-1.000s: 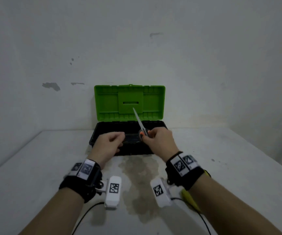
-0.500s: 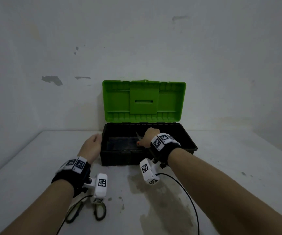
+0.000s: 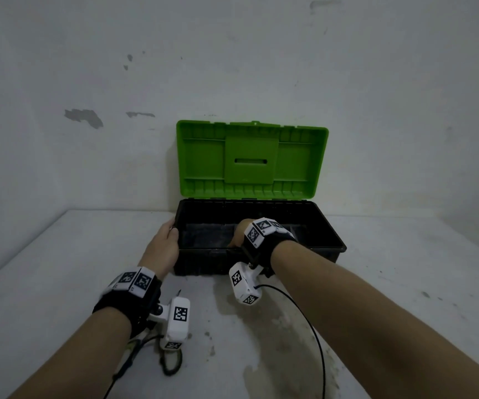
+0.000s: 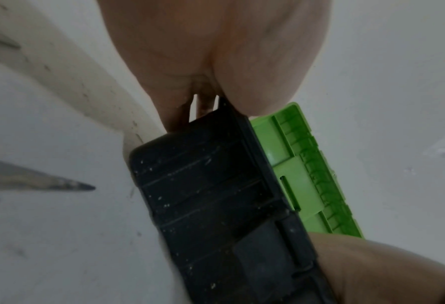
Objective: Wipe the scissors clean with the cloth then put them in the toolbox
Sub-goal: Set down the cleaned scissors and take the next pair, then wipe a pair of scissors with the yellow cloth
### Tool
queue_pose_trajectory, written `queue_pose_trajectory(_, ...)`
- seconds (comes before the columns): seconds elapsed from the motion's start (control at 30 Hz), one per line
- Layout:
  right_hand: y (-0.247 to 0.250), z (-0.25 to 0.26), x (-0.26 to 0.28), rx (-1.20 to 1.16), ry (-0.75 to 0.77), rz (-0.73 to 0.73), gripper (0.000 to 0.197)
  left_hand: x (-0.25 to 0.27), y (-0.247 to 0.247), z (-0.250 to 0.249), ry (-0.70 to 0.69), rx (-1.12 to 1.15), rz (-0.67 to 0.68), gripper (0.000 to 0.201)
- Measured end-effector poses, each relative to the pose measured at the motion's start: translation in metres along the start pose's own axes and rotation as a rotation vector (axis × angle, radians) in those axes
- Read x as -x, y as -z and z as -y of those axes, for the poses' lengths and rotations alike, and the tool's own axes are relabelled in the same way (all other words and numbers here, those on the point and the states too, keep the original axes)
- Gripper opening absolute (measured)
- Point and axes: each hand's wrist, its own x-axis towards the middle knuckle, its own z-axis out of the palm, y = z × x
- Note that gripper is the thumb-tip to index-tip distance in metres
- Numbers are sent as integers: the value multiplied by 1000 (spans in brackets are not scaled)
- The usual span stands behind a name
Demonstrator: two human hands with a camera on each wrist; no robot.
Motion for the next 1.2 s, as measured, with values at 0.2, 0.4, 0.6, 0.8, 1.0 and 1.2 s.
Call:
queue_pose_trajectory(0.2, 1, -3, 13, -324, -94, -108, 30, 13, 5, -5, 30, -11, 9, 42)
queue_pose_trajectory(0.4, -6, -19, 74, -476, -114, -375, 33, 62, 17, 1, 96, -50, -11, 43)
queue_pose_trajectory(0.6, -38, -65, 163, -530, -123, -507, 26, 113, 30, 9, 117, -184, -10, 39)
queue_pose_trajectory(0.8, -77, -121, 221, -532, -257, -519, 20, 142, 38, 4, 140, -635, 49, 42)
queue_pose_trajectory(1.0, -108, -163, 252, -385, -403, -520, 29, 154, 34, -8, 209, -792, 94, 39)
queue_pose_trajectory(1.2, -115, -175, 267, -322, -361, -219, 29, 157, 36, 0, 270, -977, 156, 32)
